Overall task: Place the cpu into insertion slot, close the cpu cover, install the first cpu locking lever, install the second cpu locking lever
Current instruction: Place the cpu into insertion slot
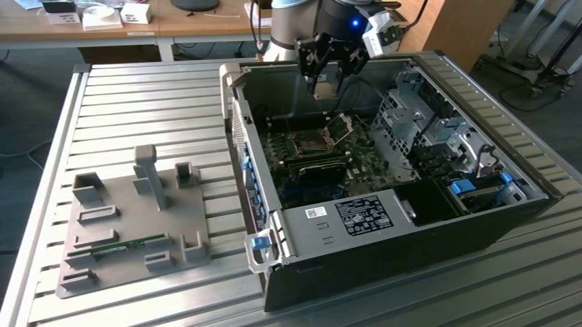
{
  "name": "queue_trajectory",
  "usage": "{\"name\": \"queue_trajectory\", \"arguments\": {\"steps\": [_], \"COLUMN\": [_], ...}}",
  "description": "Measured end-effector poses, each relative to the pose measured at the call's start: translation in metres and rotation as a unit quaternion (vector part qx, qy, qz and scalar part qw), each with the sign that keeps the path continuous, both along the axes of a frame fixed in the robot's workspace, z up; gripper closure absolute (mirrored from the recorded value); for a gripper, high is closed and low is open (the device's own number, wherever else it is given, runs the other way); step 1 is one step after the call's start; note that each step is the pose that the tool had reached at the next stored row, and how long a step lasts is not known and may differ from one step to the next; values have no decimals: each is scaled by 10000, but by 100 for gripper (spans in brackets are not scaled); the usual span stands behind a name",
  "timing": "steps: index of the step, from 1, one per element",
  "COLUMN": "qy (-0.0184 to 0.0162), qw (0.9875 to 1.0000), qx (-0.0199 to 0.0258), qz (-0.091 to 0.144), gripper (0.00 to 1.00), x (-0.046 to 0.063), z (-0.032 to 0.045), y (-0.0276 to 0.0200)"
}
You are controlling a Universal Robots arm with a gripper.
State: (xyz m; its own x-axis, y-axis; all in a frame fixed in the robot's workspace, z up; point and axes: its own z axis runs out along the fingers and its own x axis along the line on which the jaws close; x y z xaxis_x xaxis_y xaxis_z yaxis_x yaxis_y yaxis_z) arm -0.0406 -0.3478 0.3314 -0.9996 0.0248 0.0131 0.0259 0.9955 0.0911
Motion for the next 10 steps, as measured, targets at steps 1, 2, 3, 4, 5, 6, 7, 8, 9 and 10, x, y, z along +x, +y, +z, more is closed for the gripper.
{"name": "queue_trajectory", "arguments": {"steps": [1, 2, 3, 4, 5, 6, 7, 8, 9, 10], "qy": [0, 0, 0, -1, -1, -1, 0, 0, 0, 0], "qw": [10000, 10000, 10000, 10000, 10000, 10000, 10000, 10000, 10000, 10000], "qx": [0, 0, 0, 1, 1, 1, 0, 0, 0, 0], "qz": [0, 0, 0, 0, 0, 0, 0, 0, 0, 0], "gripper": [46, 46, 46, 46, 46, 46, 46, 46, 46, 46], "x": [0, 0, 0, 0, 0, 0, 0, 0, 0, 0], "z": [-1, -1, -2, -4, -6, -8, -9, -9, -9, -10], "y": [0, 0, 0, 0, 0, 0, 0, 0, 0, 0]}}
